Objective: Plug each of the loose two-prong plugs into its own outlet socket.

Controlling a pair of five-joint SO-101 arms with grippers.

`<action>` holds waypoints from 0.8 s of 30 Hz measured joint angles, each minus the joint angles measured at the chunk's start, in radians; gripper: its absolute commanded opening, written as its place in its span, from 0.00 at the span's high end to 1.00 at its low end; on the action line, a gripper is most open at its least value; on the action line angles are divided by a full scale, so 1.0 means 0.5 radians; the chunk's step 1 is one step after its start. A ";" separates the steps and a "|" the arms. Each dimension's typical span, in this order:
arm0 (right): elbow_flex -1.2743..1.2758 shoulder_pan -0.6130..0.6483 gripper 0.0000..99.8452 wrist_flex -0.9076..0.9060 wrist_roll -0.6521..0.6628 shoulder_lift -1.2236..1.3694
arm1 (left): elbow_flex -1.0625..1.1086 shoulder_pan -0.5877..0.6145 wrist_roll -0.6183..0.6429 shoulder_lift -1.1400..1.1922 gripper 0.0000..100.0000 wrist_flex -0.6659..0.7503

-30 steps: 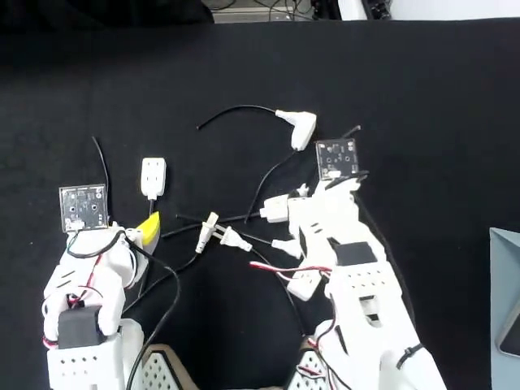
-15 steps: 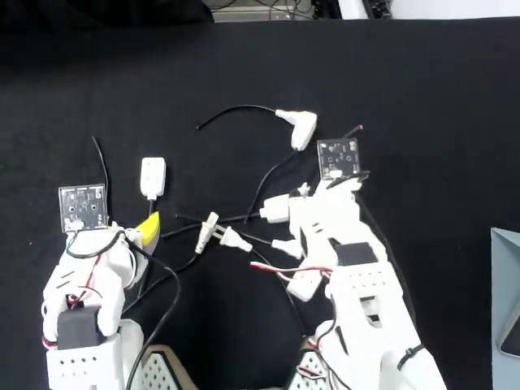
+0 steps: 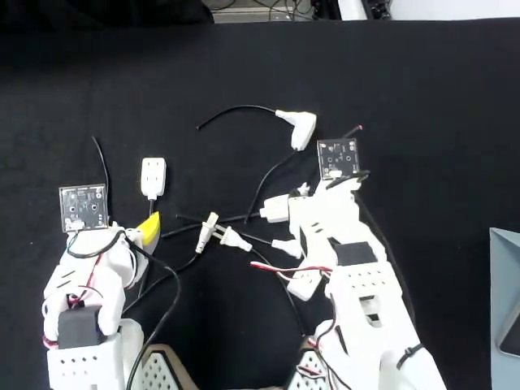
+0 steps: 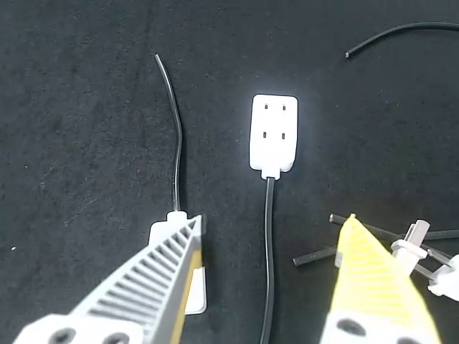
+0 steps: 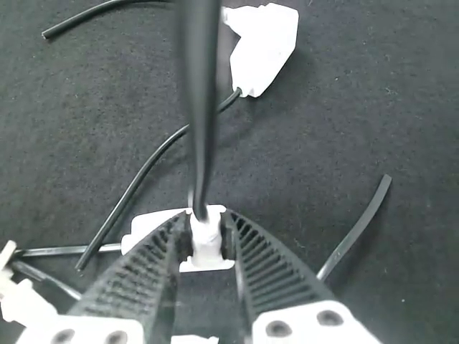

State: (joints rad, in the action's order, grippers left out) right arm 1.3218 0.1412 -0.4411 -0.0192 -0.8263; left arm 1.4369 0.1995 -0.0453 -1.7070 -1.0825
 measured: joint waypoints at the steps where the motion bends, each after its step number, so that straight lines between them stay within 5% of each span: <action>1: 0.000 0.000 0.99 0.000 0.000 0.000 | 0.000 0.000 0.000 0.000 0.70 0.000; 24: -0.184 0.012 0.99 0.031 0.034 0.470 | 0.031 0.049 0.000 0.000 0.70 0.000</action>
State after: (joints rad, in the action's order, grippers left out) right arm 1.2298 0.1473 -0.4258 -0.0023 -0.5915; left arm 1.4523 0.2240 -0.0453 -1.7070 -1.0825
